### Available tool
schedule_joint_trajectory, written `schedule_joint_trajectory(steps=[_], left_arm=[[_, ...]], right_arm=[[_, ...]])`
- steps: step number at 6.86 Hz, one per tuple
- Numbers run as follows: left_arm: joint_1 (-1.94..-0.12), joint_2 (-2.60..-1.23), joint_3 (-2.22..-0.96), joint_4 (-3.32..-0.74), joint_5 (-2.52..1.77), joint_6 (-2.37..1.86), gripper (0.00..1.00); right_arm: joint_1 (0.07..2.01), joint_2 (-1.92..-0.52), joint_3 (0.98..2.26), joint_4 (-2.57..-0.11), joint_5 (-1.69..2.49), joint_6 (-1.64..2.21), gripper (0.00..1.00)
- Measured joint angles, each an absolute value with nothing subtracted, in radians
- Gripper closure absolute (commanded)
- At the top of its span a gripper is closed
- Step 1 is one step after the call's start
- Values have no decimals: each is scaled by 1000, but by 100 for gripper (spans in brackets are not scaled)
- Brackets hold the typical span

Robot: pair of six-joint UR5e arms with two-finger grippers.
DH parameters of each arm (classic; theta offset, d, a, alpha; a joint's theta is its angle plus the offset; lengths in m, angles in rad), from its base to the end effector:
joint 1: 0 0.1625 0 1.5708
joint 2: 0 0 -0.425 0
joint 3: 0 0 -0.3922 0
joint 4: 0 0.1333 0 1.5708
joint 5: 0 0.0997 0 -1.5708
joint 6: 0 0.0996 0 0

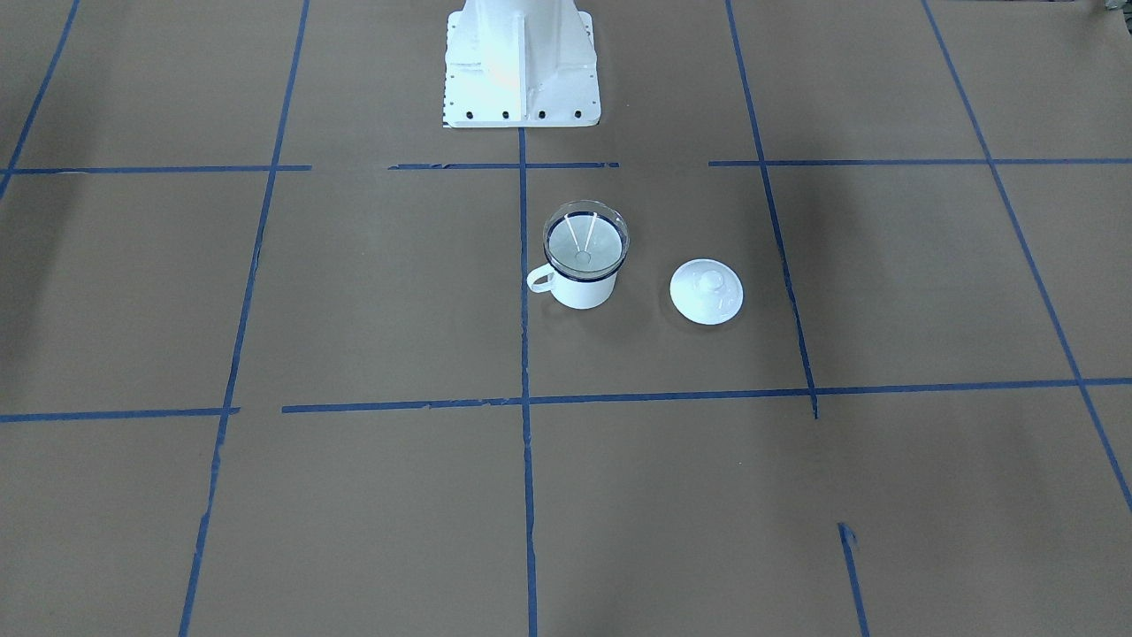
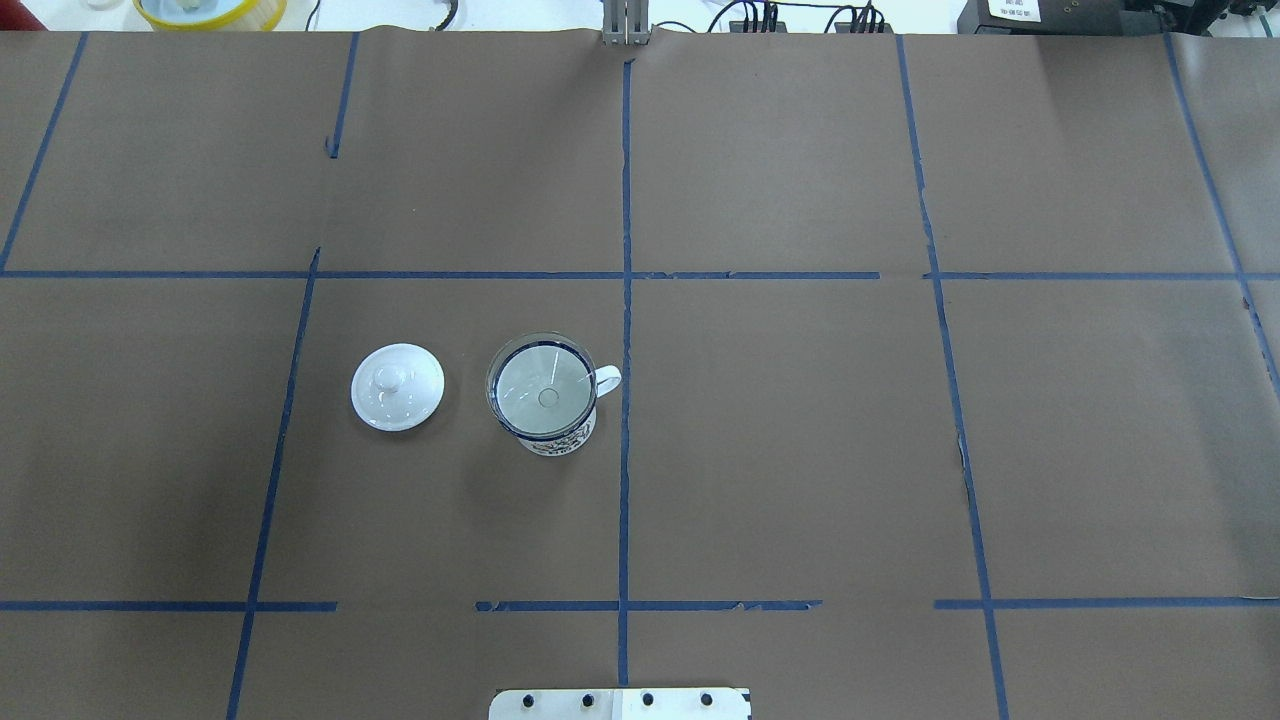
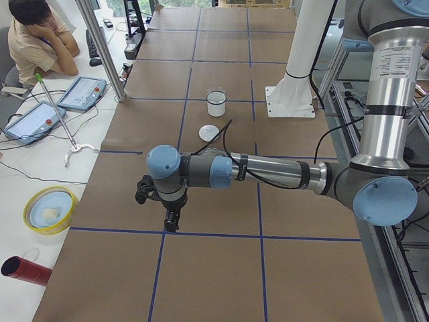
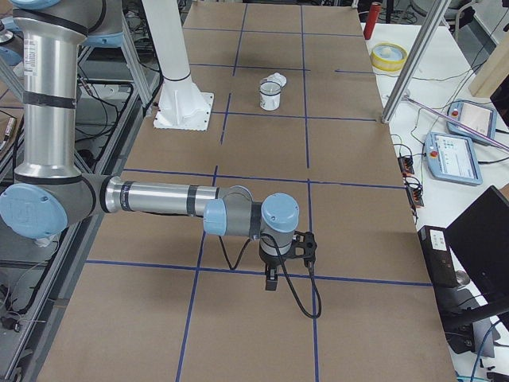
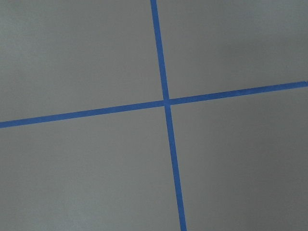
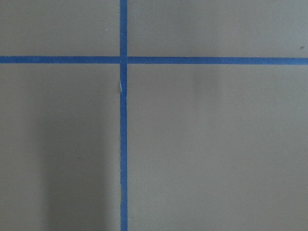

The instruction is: Remove funnel from cup

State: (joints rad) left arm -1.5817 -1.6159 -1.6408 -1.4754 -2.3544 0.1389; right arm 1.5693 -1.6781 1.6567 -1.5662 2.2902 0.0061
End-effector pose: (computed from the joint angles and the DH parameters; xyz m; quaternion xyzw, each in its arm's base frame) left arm -0.0686 -0.5091 0.6106 0.0377 0.3801 0.0629 0.9220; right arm 0.0670 -0.4451 0.6700 -0.0092 -0.3519 0.0051 0.9360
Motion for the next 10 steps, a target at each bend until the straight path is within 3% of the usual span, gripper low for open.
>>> schedule_joint_trajectory(steps=[5,10], left_arm=[[-1555,-1623,-1640,-1528,-2353,138,0],[-1474,-1923,-1653,-1616,-2346,70,0]], right_arm=[[1569,-1678,1657,-1566,2290,6,0],[1569,-1678,1656,-1566,2290,6,0]])
